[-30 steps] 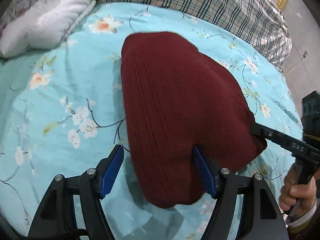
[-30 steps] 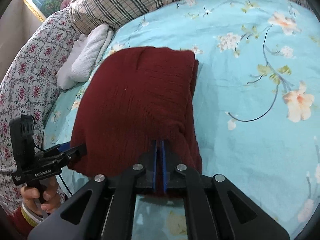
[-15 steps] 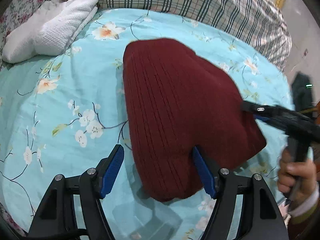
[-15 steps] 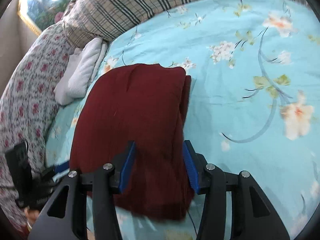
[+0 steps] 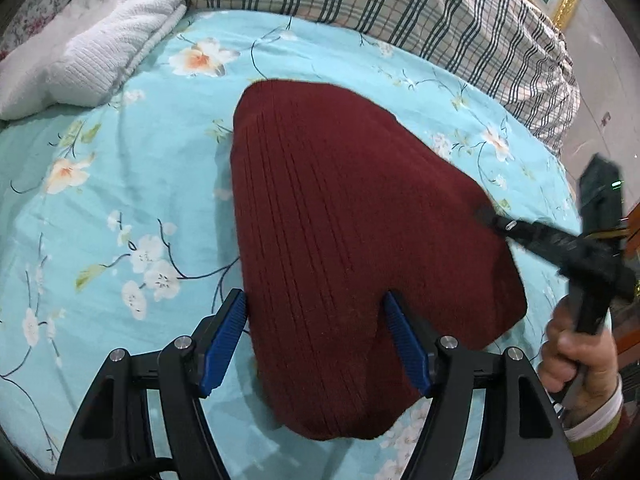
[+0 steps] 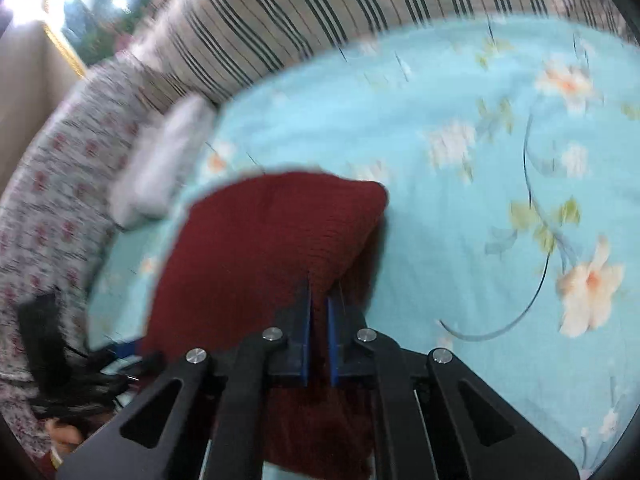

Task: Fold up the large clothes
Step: 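Press and square the folded bundle with both open grippers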

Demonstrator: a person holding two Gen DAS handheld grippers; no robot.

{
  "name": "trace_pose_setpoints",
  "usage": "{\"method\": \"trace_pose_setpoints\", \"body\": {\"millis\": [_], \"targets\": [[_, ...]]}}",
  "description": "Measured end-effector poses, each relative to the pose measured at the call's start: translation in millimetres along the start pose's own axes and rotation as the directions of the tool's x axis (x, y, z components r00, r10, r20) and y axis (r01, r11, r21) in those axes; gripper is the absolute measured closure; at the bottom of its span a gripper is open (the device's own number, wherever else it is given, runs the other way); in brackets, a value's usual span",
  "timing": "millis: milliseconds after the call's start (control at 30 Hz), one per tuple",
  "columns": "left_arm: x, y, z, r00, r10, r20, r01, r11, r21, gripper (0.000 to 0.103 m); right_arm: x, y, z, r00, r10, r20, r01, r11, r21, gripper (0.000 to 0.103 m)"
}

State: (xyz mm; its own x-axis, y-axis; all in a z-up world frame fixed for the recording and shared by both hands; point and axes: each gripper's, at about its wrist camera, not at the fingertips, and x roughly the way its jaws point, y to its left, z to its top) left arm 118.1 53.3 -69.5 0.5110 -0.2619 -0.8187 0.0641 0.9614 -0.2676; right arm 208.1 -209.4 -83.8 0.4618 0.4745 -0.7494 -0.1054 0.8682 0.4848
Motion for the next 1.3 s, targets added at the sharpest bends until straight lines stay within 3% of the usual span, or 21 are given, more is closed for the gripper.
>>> {"method": "trace_pose_setpoints", "body": {"millis": [67, 100, 167, 267, 367, 433, 467, 533, 867, 1033, 1167, 1300], "targets": [[0.0, -1.2, 0.8, 1.000, 0.002, 0.000, -0.002, 1.000, 0.005, 0.031, -0.3, -3.4, -1.0, 1.000, -0.005, 0.003, 0.005, 1.000, 0.014, 0.091], [-0.1, -1.0, 0.9, 1.000, 0.002, -0.001, -0.002, 1.000, 0.006, 0.031, -6.1, -1.1, -0.3, 0.999, -0.029, 0.019, 0.028, 1.000, 0.011, 0.086], [0.7, 0.5, 1.3, 1.000, -0.003, -0.003, 0.003, 1.000, 0.006, 0.031, -24.2, 9.5, 2.0, 0.995, -0.073, 0.073, 0.075, 0.997, -0.023, 0.085], [2.0, 2.7, 2.6, 1.000, -0.010, -0.003, 0.010, 1.000, 0.000, 0.031, -45.1, 30.7, 1.6, 0.989, -0.027, 0.143, 0.041, 0.995, -0.096, 0.085], [2.8, 1.9, -0.1, 1.000, -0.003, 0.002, 0.003, 1.000, 0.001, 0.030, -23.9, 43.9, -4.6, 0.998, -0.021, 0.057, 0.029, 0.988, -0.152, 0.085], [4.8, 3.5, -2.1, 1.000, -0.008, -0.004, 0.008, 1.000, -0.003, 0.030, 4.4, 31.1, -14.1, 0.996, -0.087, -0.021, 0.084, 0.988, -0.129, 0.085], [6.1, 4.7, -2.6, 1.000, -0.017, -0.010, 0.017, 1.000, -0.004, 0.030, 11.4, 23.4, -17.0, 0.997, -0.071, -0.032, 0.067, 0.992, -0.105, 0.085], [6.9, 5.3, -4.6, 1.000, -0.022, -0.011, 0.022, 1.000, -0.002, 0.030, 8.0, 12.5, -18.9, 1.000, -0.025, -0.003, 0.024, 0.998, -0.061, 0.085], [-4.8, -3.1, -12.4, 0.999, 0.044, -0.001, -0.044, 0.998, 0.037, 0.030, -16.0, 28.9, -20.8, 0.999, -0.044, 0.006, 0.044, 0.995, -0.087, 0.082], [-24.7, -8.1, -19.7, 0.996, 0.087, 0.028, -0.088, 0.994, 0.057, 0.031, -48.5, 43.1, -35.7, 0.999, -0.023, 0.037, 0.027, 0.991, -0.133, 0.080], [-36.7, -10.4, -26.0, 0.992, 0.118, 0.046, -0.121, 0.990, 0.075, 0.031, -67.2, 46.7, -52.5, 0.999, -0.022, 0.044, 0.029, 0.988, -0.152, 0.069], [-44.4, -11.3, -33.9, 0.988, 0.143, 0.052, -0.148, 0.984, 0.096, 0.031, -72.8, 44.7, -66.1, 0.999, -0.030, 0.032, 0.034, 0.988, -0.152, 0.068]]}}
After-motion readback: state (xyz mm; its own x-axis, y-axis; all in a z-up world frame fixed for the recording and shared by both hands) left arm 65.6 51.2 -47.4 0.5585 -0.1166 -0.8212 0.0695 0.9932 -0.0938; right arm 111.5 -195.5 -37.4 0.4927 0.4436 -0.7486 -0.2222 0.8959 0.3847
